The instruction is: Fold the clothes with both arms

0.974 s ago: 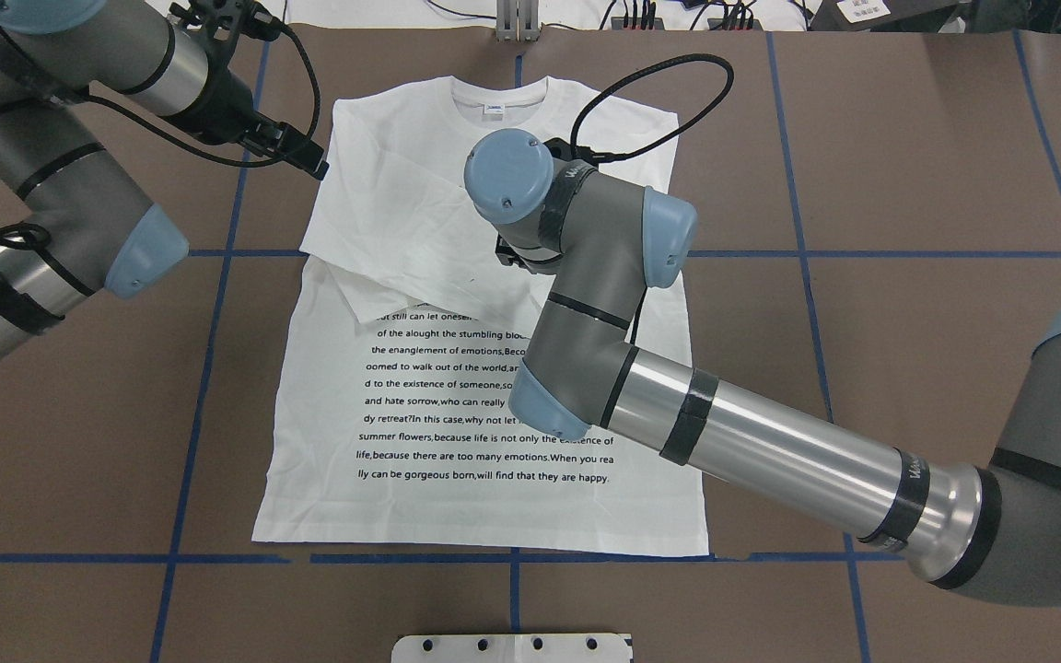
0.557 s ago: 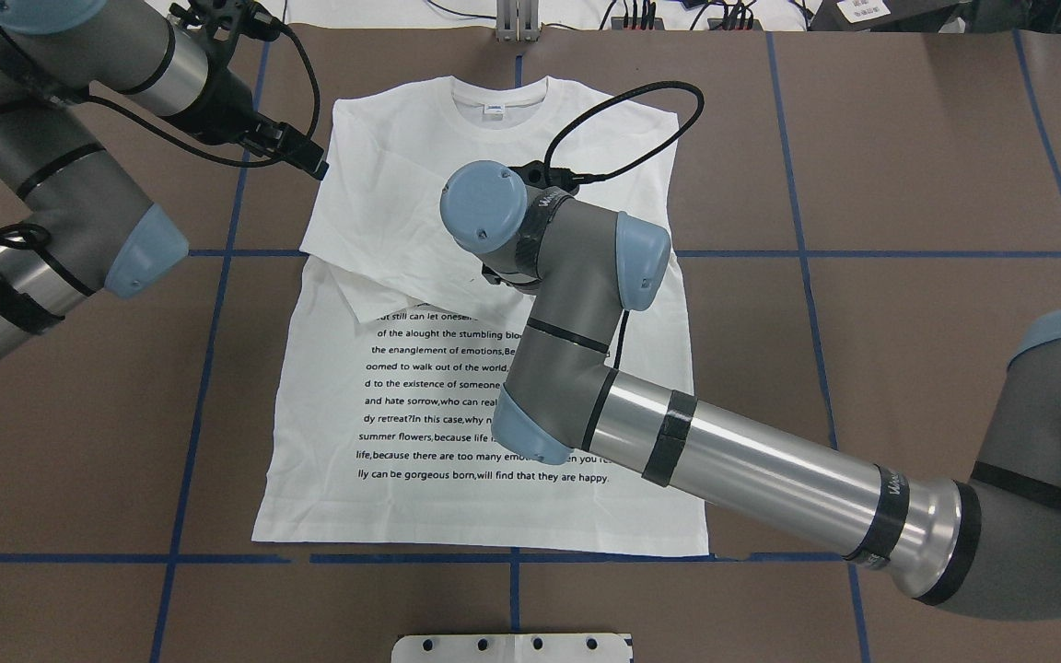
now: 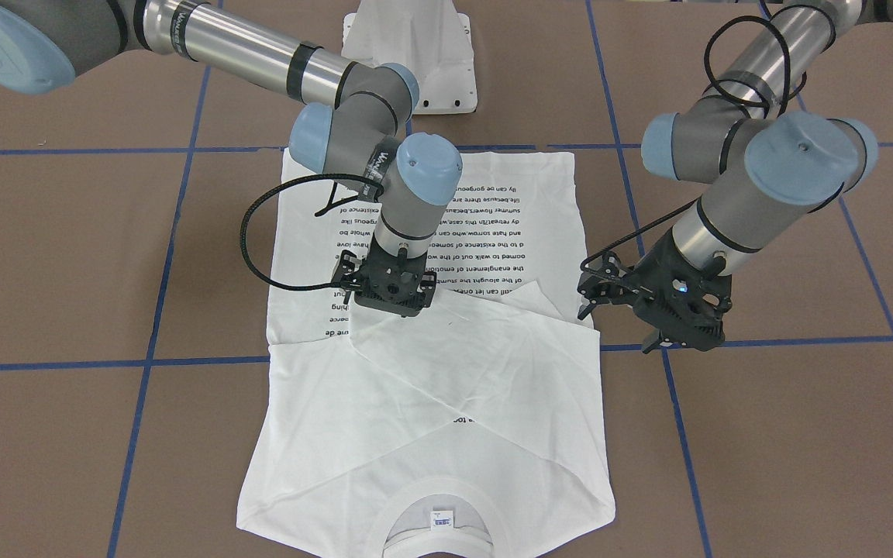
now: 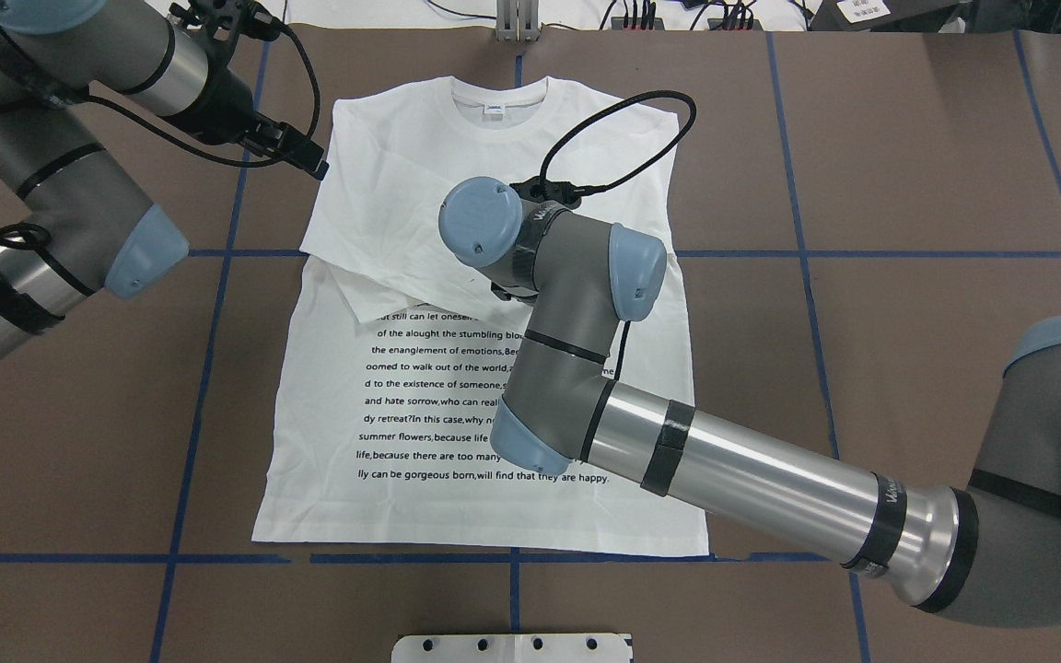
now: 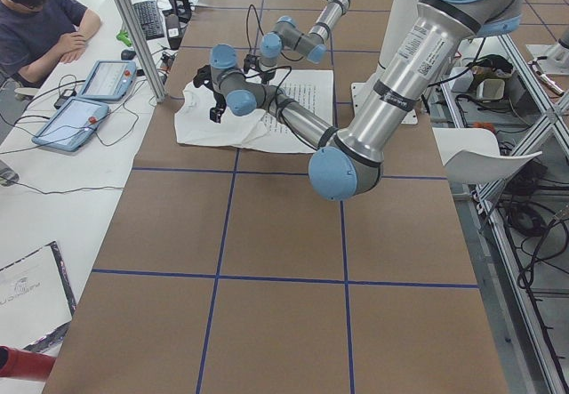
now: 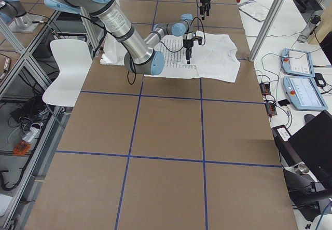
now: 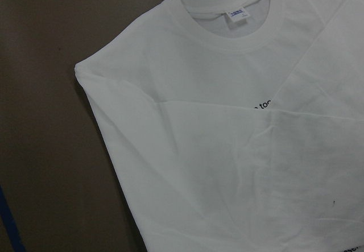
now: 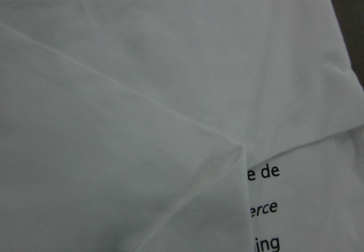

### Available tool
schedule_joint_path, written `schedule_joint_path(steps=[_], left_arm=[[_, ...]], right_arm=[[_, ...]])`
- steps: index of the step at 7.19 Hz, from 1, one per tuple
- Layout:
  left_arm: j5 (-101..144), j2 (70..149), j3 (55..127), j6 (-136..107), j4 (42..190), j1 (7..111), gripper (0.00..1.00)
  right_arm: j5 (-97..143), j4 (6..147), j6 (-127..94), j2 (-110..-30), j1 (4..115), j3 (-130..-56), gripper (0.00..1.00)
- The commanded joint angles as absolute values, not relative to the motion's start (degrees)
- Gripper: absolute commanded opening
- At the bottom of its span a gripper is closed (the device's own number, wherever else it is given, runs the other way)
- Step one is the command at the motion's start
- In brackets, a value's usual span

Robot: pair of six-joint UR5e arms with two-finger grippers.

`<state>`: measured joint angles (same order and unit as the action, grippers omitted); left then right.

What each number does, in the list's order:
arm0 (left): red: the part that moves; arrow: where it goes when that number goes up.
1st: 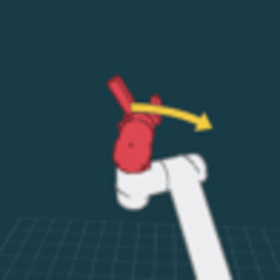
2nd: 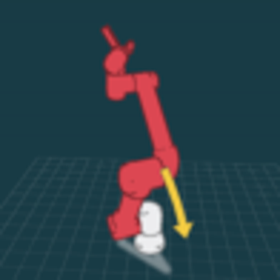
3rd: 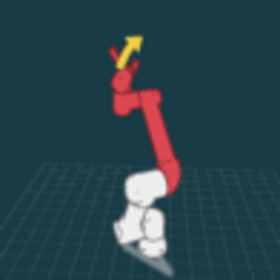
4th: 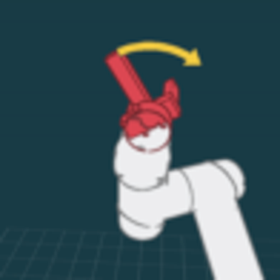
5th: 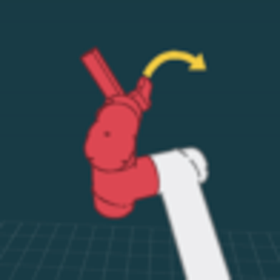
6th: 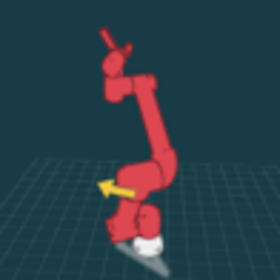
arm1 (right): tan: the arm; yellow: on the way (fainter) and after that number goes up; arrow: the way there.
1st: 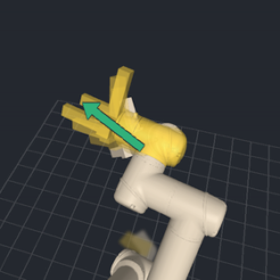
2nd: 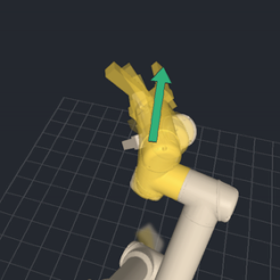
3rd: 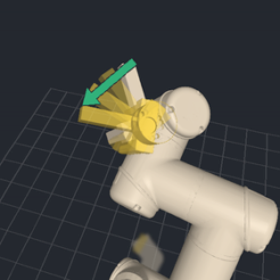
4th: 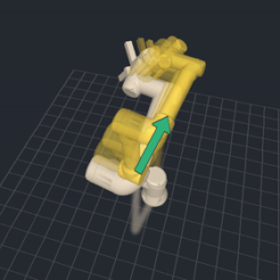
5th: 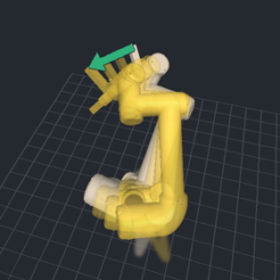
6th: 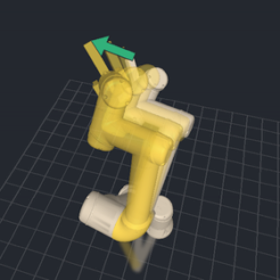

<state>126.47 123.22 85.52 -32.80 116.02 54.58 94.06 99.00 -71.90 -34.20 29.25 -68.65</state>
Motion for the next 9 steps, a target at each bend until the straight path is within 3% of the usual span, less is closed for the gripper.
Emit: schedule_joint_path(steps=[1,3,6,8,9], left_arm=[[126.47,123.22,85.52,-32.87,116.02,54.58,1.0],[126.47,123.22,85.52,-32.87,116.02,54.49,1.0],[126.47,123.14,86.31,-33.31,116.02,54.58,1.0],[126.3,122.96,86.92,-33.84,116.02,54.49,1.0],[126.3,120.17,89.45,-33.92,116.19,53.88,1.0]], right_arm=[[94.13,104.65,-66.73,-34.36,30.05,-69.86,1.0],[94.22,110.89,-60.77,-37.77,31.72,-75.29,1.0],[94.13,113.2,-51.79,-55.68,34.88,-94.17,1.0],[95.79,112.5,-52.11,-57.47,35.51,-101.82,1.0],[98.59,112.41,-53.69,-61.22,35.68,-109.0,1.0]])
